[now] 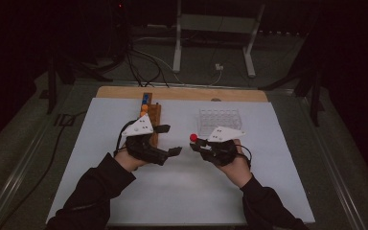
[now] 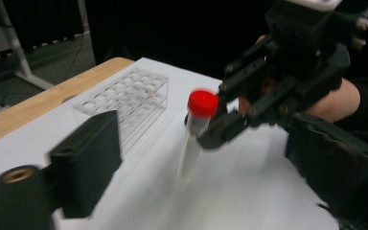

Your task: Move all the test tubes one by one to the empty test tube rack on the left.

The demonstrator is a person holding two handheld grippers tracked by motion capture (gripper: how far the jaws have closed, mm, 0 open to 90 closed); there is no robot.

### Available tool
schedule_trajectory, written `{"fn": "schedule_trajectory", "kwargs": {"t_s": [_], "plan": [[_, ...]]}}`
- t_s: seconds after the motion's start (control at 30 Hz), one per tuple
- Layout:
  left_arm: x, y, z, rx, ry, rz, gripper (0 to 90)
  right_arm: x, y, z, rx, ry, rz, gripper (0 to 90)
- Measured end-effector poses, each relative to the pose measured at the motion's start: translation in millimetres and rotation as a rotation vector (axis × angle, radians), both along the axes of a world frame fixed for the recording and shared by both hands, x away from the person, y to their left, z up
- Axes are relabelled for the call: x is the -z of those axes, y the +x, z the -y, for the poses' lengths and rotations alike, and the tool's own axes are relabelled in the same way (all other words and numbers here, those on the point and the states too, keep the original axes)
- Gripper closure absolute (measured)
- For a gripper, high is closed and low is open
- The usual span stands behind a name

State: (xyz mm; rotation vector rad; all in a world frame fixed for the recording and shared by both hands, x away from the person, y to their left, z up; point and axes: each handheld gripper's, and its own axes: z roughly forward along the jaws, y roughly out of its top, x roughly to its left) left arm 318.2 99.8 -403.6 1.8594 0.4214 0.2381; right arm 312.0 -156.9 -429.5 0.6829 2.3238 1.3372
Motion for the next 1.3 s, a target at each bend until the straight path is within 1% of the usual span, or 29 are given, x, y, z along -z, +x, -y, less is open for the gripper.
{"fn": "schedule_trajectory", "kwargs": {"t_s": [0.03,0.07,0.1,0.17,0.2,0.23,0.27,0.33,0.37,0.4,0.47,0.5,0.53,0.57,0.6,0.63,0.67,0.73,0.8,0.83,0.9,0.97,1.0,1.03,1.1,1.17,1.27,1.3], "plan": [[1.0,0.1,3.3,0.003,0.001,0.000,16.9,0.1,-1.6,-1.1,-0.005,-0.002,0.001,74.3],[1.9,0.4,6.3,0.002,0.001,0.002,19.0,0.0,-2.9,-2.1,-0.010,-0.008,0.007,74.3],[2.6,1.1,8.9,0.010,0.003,0.000,22.9,-0.1,-3.8,-2.9,-0.011,-0.011,0.010,74.3],[3.7,1.7,14.6,0.004,0.015,0.010,26.6,-0.6,-5.1,-3.7,-0.019,-0.006,0.006,74.3],[4.2,2.4,16.8,0.010,0.014,0.010,30.8,-0.7,-5.6,-4.2,-0.021,-0.006,0.005,74.3],[4.7,2.6,19.4,0.004,0.022,0.013,34.1,-0.7,-6.1,-4.5,-0.025,-0.006,0.006,74.3],[5.3,3.2,21.6,0.011,0.029,0.013,36.5,-0.6,-6.5,-4.8,-0.025,-0.005,0.006,74.3],[6.5,3.1,25.3,0.008,0.037,0.028,41.9,-0.2,-6.9,-5.2,-0.025,-0.005,0.009,74.3],[7.0,3.2,27.2,0.011,0.044,0.033,47.2,0.0,-7.0,-5.2,-0.027,-0.003,0.006,74.3],[7.2,3.6,29.0,-0.003,0.054,0.033,48.5,0.2,-7.1,-5.3,-0.027,-0.005,0.006,74.3],[8.0,4.5,31.3,0.002,0.059,0.035,56.3,0.2,-7.1,-5.2,-0.028,-0.002,0.004,74.3],[8.3,4.7,32.4,0.000,0.059,0.031,57.0,0.1,-7.2,-5.3,-0.028,-0.002,0.004,74.3],[8.4,5.3,33.3,0.004,0.068,0.031,60.0,-0.1,-7.3,-5.3,-0.029,-0.002,0.003,74.3],[8.8,5.3,34.3,0.000,0.077,0.038,63.6,-0.3,-7.4,-5.2,-0.031,-0.002,0.003,74.3],[9.2,5.6,35.0,0.003,0.080,0.036,64.9,-0.5,-7.5,-5.2,-0.031,-0.002,0.003,74.3],[9.3,5.5,35.0,0.011,0.073,0.036,67.5,-0.6,-7.6,-5.3,-0.030,-0.003,0.002,74.3],[9.4,4.8,35.3,0.007,0.073,0.049,70.2,-0.5,-7.6,-5.0,-0.029,-0.002,0.003,74.3],[8.9,4.6,35.7,0.003,0.078,0.051,71.1,-0.5,-7.5,-4.0,-0.030,0.008,-0.001,74.2],[7.7,4.8,35.2,0.009,0.075,0.048,71.4,-0.8,-7.9,-3.3,-0.027,0.007,0.005,73.5],[6.7,4.8,34.7,0.009,0.080,0.053,71.5,-1.4,-8.0,-3.2,-0.030,0.007,0.002,72.6],[3.4,5.5,32.0,0.008,0.078,0.054,71.6,-2.8,-9.6,-3.4,-0.020,-0.005,0.001,63.1],[-1.0,5.6,28.0,-0.007,0.081,0.065,71.7,-3.8,-11.2,-1.3,-0.015,0.004,0.000,55.4],[-3.2,5.9,25.1,-0.009,0.077,0.065,71.7,-4.0,-12.0,0.1,-0.009,0.009,0.006,50.4],[-5.3,5.9,22.2,-0.021,0.072,0.065,71.7,-4.1,-12.5,1.8,-0.001,0.014,0.011,46.3],[-9.0,6.8,15.9,-0.039,0.073,0.078,71.7,-4.2,-13.2,6.1,0.012,0.035,0.011,37.8],[-11.0,7.8,9.8,-0.060,0.065,0.079,71.7,-4.1,-13.3,9.8,0.027,0.046,0.004,28.9],[-12.9,9.6,0.5,-0.086,0.069,0.082,71.7,-3.6,-14.6,14.4,0.053,0.047,-0.004,16.8],[-13.7,9.9,-2.8,-0.096,0.070,0.087,71.7,-3.2,-15.0,15.8,0.056,0.046,-0.011,14.2]]}}
